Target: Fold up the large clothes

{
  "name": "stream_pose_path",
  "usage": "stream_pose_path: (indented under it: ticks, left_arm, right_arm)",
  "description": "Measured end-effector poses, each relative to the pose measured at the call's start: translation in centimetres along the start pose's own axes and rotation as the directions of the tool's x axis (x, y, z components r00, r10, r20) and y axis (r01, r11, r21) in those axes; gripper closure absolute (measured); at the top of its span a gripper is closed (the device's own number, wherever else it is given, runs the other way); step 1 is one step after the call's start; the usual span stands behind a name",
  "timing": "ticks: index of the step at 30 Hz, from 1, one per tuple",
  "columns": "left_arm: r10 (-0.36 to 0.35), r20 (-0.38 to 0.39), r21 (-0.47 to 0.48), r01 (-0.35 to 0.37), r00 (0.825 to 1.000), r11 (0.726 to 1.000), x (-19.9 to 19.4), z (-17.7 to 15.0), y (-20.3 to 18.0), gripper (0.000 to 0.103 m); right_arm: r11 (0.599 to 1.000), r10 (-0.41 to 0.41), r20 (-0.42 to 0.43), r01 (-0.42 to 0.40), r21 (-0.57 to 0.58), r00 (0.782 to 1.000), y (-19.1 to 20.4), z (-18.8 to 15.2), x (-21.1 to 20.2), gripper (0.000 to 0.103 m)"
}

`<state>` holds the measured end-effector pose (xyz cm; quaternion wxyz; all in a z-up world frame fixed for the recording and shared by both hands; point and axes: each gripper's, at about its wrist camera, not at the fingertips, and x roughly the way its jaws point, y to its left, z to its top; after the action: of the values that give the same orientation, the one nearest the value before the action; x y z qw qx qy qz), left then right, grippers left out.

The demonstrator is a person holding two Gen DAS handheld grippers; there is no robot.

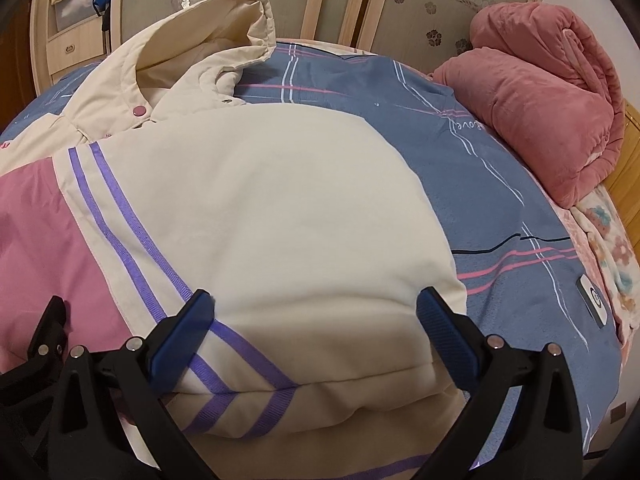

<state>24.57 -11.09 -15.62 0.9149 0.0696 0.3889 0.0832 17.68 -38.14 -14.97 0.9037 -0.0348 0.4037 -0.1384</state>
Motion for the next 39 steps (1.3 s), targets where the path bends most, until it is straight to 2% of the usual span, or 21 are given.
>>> stream_pose_path:
  ticks: [5,9,16,20,22,25,27,29,31,33,36,38,39]
  left_arm:
    - [-0.018,0.004,-0.017,0.018,1.0,1.0,0.1,0.0,0.2,0.002]
    - [-0.03,0.019,-0.031,0.031,0.999,0.999,0.1,-0.2,0.4,0.002]
    - [-0.033,0.015,-0.029,0.033,0.999,0.999,-0.2,0.1,0.5,0.002]
    - [-0.022,0.097,-0.061,0.028,0.995,0.998,-2.3,0.3,2.3,0.002]
    - [0.027,0.131,-0.049,-0.021,0.991,0.999,-3.3,0.7,3.9,0.002]
    - [0.145,0.148,-0.052,-0.139,0.978,0.989,-3.8,1.7,7.6,0.002]
    - [0.203,0.09,-0.122,-0.191,0.975,0.974,-3.6,2.5,11.8,0.002]
    - [0.184,0.037,-0.204,-0.173,0.982,0.964,-3.4,2.7,15.5,0.002]
    - [0.129,0.006,-0.308,-0.121,0.992,0.944,-3.0,2.3,20.1,0.002]
    - [0.087,-0.026,-0.373,-0.09,0.996,0.923,-2.1,1.5,24.3,0.002]
    - [0.074,-0.054,-0.43,-0.09,0.996,0.898,-0.4,0.3,29.6,0.002]
    - [0.035,-0.097,-0.484,-0.078,0.995,0.872,1.3,-0.5,32.6,0.002]
    - [-0.011,-0.13,-0.537,-0.061,0.991,0.842,2.5,-1.2,34.5,0.002]
  right_arm:
    - [1.0,-0.014,0.018,0.014,0.0,1.0,0.2,-0.1,-0.5,0.001]
    - [0.995,-0.086,0.081,0.09,-0.039,0.993,1.0,-0.4,-1.9,0.001]
    - [0.998,-0.049,0.03,0.05,-0.042,0.998,0.8,-0.5,-0.7,0.001]
    - [0.998,-0.046,0.022,0.047,-0.049,0.999,0.9,-0.4,-0.4,0.001]
    - [0.998,-0.043,0.02,0.044,-0.048,0.999,1.0,-0.4,-0.5,0.001]
    - [0.999,-0.026,0.013,0.026,-0.043,1.0,0.7,-0.2,-0.4,0.001]
    - [0.999,-0.014,0.011,0.014,-0.035,1.0,0.5,-0.2,-0.4,0.001]
    - [0.999,-0.009,0.018,0.01,-0.035,1.0,0.5,-0.4,-0.5,0.001]
    - [0.999,-0.007,0.027,0.008,-0.035,1.0,0.5,-0.5,-0.7,0.001]
    - [0.999,-0.006,0.035,0.008,-0.033,0.999,0.5,-0.6,-0.7,0.001]
    - [0.999,-0.017,0.043,0.019,-0.036,0.999,0.6,-0.8,-0.7,0.001]
    - [0.999,-0.029,0.047,0.031,-0.041,0.998,0.9,-0.9,-0.6,0.001]
    - [0.998,-0.034,0.048,0.036,-0.042,0.998,1.0,-0.9,-0.6,0.001]
